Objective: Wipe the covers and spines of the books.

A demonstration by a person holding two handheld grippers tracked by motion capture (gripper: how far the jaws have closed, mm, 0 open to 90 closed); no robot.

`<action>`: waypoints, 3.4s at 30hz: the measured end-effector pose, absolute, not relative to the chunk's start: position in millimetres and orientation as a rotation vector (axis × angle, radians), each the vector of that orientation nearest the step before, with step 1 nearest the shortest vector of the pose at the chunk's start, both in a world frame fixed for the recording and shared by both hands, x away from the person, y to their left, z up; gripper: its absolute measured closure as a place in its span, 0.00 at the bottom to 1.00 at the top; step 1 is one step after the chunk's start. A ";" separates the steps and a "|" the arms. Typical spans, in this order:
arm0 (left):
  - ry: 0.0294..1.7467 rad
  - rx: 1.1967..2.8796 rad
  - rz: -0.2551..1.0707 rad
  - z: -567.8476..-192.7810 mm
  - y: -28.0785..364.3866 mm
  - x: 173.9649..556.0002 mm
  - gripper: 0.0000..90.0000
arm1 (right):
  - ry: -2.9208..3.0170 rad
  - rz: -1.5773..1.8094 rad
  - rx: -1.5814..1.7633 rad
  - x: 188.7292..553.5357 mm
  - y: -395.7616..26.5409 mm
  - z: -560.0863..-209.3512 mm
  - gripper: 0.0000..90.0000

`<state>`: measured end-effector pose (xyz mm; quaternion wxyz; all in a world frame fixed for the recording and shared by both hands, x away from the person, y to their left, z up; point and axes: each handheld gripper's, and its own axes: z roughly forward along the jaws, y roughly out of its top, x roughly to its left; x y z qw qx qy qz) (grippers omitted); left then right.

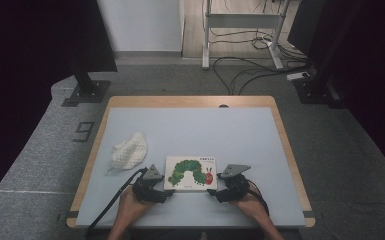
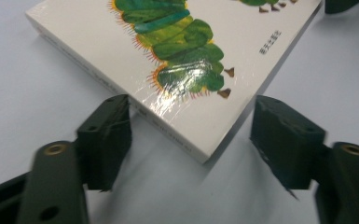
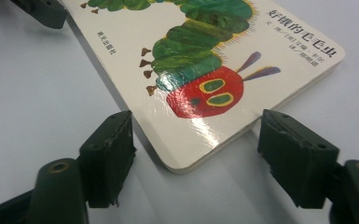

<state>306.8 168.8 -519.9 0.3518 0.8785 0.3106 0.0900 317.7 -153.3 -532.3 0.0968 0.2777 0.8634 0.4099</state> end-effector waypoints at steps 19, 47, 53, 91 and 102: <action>0.822 2.258 0.278 -519.6 167.0 342.3 0.46 | 2.522 1.144 0.859 344.0 -148.0 -529.8 0.41; 0.908 2.237 0.292 -519.6 166.9 376.4 0.26 | 2.475 1.154 0.871 377.9 -149.1 -531.9 0.40; 0.891 2.243 0.280 -515.1 170.3 368.1 0.14 | 2.471 1.186 0.877 375.5 -153.9 -530.0 0.26; 0.890 2.190 0.381 -504.1 238.0 282.1 0.00 | 2.415 1.110 0.930 318.4 -231.4 -507.6 0.00; 0.961 2.248 0.364 -527.5 243.0 280.9 0.00 | 2.432 1.037 1.014 316.0 -243.8 -535.4 0.00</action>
